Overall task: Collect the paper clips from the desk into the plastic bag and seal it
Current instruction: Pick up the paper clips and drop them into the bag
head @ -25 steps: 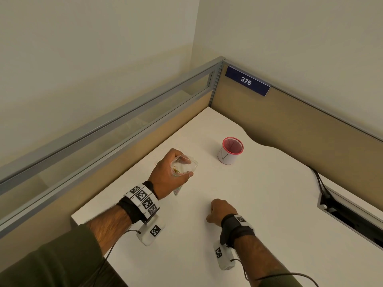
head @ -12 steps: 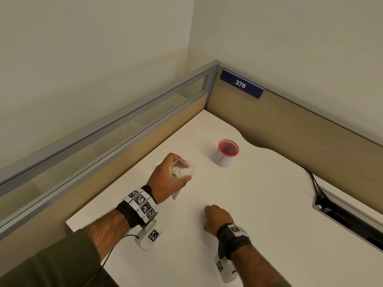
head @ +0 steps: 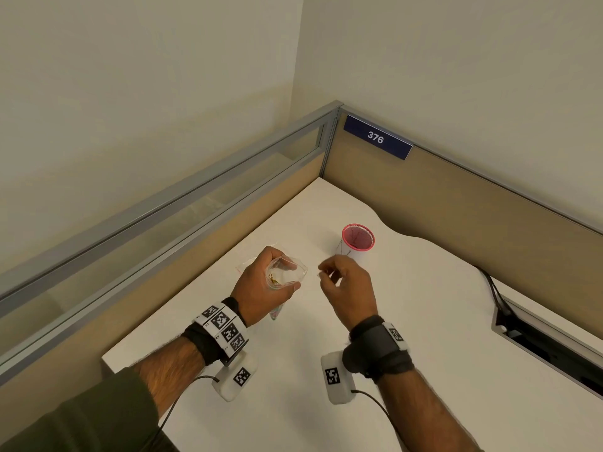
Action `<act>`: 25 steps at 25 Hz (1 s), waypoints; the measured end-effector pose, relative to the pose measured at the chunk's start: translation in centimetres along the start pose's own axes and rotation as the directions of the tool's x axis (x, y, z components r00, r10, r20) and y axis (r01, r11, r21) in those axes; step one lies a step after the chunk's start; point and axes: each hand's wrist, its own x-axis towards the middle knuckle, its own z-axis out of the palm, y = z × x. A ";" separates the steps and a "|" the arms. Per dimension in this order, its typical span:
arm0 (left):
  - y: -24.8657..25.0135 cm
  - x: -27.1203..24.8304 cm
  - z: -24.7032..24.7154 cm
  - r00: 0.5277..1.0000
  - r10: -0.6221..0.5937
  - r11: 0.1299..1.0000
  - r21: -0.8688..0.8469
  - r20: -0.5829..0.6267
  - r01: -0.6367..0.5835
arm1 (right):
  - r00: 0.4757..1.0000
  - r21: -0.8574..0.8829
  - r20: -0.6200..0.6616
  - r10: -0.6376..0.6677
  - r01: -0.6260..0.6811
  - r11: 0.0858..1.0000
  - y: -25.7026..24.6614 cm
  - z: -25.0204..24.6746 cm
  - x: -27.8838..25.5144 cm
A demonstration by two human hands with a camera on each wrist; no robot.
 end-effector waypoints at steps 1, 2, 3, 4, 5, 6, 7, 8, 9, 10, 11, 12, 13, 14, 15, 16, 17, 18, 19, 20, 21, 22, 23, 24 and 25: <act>0.0 0.1 0.0 1.000 0.001 1.000 -0.003 0.001 -0.001 | 0.999 0.038 -0.031 -0.032 0.033 0.999 -1.0 -0.4 0.2; 0.0 0.1 0.0 1.000 0.003 1.000 -0.002 0.003 -0.003 | 0.996 0.068 -0.055 -0.067 0.071 0.995 -2.0 -0.8 0.4; -0.1 0.2 0.0 1.000 0.003 1.000 0.004 0.004 -0.003 | 0.993 0.089 -0.069 -0.096 0.102 0.991 -2.8 -1.0 0.5; -0.1 0.2 0.0 1.000 0.003 1.000 0.010 0.004 -0.003 | 0.990 0.104 -0.071 -0.121 0.128 0.986 -3.5 -1.2 0.6; -0.1 0.2 -0.1 1.000 0.008 1.000 0.012 -0.001 -0.008 | 0.988 0.110 -0.058 -0.143 0.148 0.983 -4.1 -1.2 0.6; -0.2 0.2 0.0 1.000 0.019 1.000 0.009 -0.008 -0.019 | 0.986 0.108 -0.033 -0.161 0.164 0.981 -4.5 -1.2 0.6; -0.2 0.2 0.0 1.000 0.027 1.000 0.001 -0.012 -0.027 | 0.984 0.095 0.001 -0.177 0.176 0.980 -4.8 -1.0 0.7; -0.2 0.2 0.0 1.000 0.029 1.000 -0.009 -0.012 -0.029 | 0.981 0.076 0.043 -0.190 0.187 0.979 -5.0 -0.8 0.7; -0.3 0.3 0.1 1.000 0.024 1.000 -0.020 -0.012 -0.024 | 0.975 0.054 0.086 -0.203 0.199 0.979 -5.1 -0.6 0.7; -0.3 0.3 0.1 1.000 0.018 0.999 -0.035 -0.011 -0.018 | 0.969 0.032 0.123 -0.215 0.212 0.977 -5.2 -0.5 0.7; -0.4 0.3 0.1 1.000 0.017 0.999 -0.048 -0.011 -0.018 | 0.963 0.017 0.146 -0.226 0.226 0.974 -5.2 -0.4 0.7; -0.4 0.3 0.1 1.000 0.024 0.998 -0.050 -0.013 -0.025 | 0.960 0.008 0.153 -0.235 0.237 0.971 -5.2 -0.4 0.6; -0.5 0.3 0.1 0.999 0.034 0.999 -0.042 -0.017 -0.035 | 0.958 -0.001 0.149 -0.244 0.247 0.969 -5.1 -0.5 0.7; -0.5 0.3 0.0 0.999 0.043 0.999 -0.032 -0.017 -0.043 | 0.958 -0.018 0.143 -0.250 0.255 0.967 -5.0 -0.7 0.7; -0.5 0.2 -0.1 0.999 0.046 0.999 -0.026 -0.014 -0.046 | 0.956 -0.047 0.150 -0.253 0.263 0.964 -4.9 -0.9 0.6; -0.5 0.2 -0.2 0.999 0.045 0.999 -0.026 -0.011 -0.046 | 0.950 -0.092 0.181 -0.253 0.273 0.958 -4.9 -1.2 0.5; -0.5 0.1 -0.2 0.999 0.044 0.999 -0.032 -0.010 -0.044 | 0.940 -0.148 0.236 -0.246 0.285 0.947 -4.8 -1.4 0.4; -0.4 0.1 -0.2 0.999 0.048 0.998 -0.042 -0.012 -0.048 | 0.925 -0.203 0.300 -0.233 0.300 0.932 -4.7 -1.5 0.3; -0.3 0.1 -0.2 0.998 0.056 0.997 -0.053 -0.014 -0.057 | 0.909 -0.239 0.359 -0.211 0.308 0.921 -4.6 -1.6 0.2; -0.2 0.0 -0.2 0.998 0.065 0.996 -0.064 -0.010 -0.066 | 0.898 -0.252 0.400 -0.184 0.301 0.920 -4.4 -1.6 0.1; -0.2 0.0 -0.3 0.997 0.072 0.995 -0.073 -0.006 -0.072 | 0.893 -0.246 0.418 -0.166 0.287 0.926 -4.3 -1.5 0.0; -0.2 0.1 -0.4 0.997 0.081 0.994 -0.079 -0.005 -0.081 | 0.897 -0.230 0.411 -0.162 0.274 0.934 -4.1 -1.4 0.0; -0.2 0.0 -0.5 0.996 0.088 0.993 -0.083 -0.001 -0.088 | 0.904 -0.205 0.395 -0.166 0.262 0.943 -4.0 -1.2 0.1; -0.2 -0.1 -0.7 0.995 0.098 0.991 -0.090 0.002 -0.098 | 0.909 -0.171 0.382 -0.166 0.246 0.954 -4.0 -1.2 0.1; 0.0 -0.1 -0.8 0.995 0.102 0.990 -0.099 0.007 -0.101 | 0.913 -0.136 0.374 -0.162 0.227 0.964 -4.0 -1.1 0.1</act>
